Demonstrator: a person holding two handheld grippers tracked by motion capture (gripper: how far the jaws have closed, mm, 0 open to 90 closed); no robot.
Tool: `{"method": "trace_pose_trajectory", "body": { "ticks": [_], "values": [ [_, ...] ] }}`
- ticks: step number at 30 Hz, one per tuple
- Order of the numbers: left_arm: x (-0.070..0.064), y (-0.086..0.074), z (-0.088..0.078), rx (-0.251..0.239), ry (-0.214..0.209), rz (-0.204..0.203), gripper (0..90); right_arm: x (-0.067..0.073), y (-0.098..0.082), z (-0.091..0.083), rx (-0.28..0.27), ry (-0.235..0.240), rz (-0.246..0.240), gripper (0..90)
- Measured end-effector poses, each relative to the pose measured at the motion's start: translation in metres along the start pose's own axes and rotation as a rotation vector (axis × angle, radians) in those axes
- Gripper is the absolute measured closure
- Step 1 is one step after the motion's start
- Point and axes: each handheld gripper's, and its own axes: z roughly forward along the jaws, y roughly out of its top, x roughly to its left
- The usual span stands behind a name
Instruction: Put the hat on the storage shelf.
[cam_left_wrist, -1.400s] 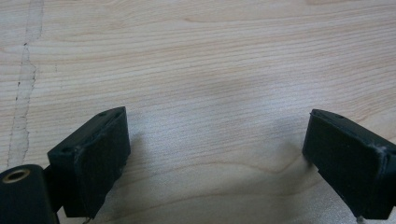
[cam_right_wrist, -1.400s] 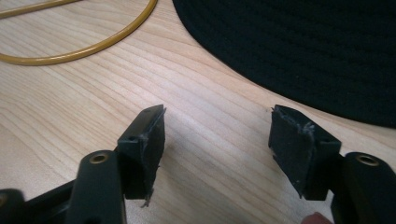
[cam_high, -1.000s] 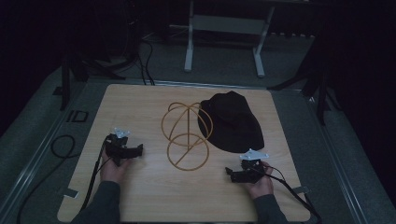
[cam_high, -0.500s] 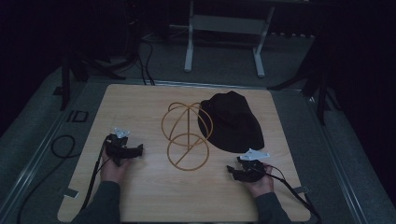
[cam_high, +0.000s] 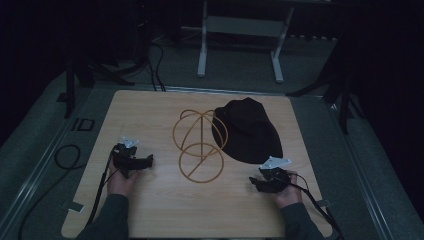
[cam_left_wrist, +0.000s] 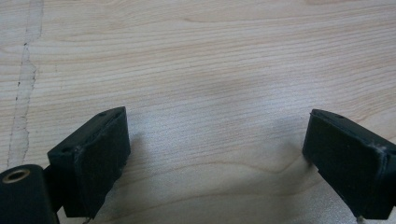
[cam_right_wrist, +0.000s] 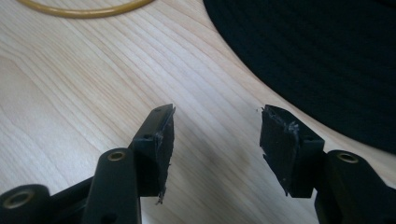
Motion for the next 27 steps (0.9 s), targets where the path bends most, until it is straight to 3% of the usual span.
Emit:
{"method": "trace_pose_trajectory", "body": {
  "ticks": [13, 20, 27],
  "values": [
    [0.0, 0.0, 0.0, -0.001, 0.002, -0.001, 7.7, -0.012, 0.007, -0.014, 0.09, -0.047, -0.095, 48.9],
    [0.0, 0.0, 0.0, -0.001, 0.002, -0.001, 7.7, -0.021, 0.015, -0.024, 0.12, -0.037, -0.101, 50.8],
    [0.0, 0.0, 0.0, -0.002, 0.002, -0.001, 7.7, -0.031, 0.023, -0.031, 0.112, -0.02, -0.084, 52.6]
  ]
}}
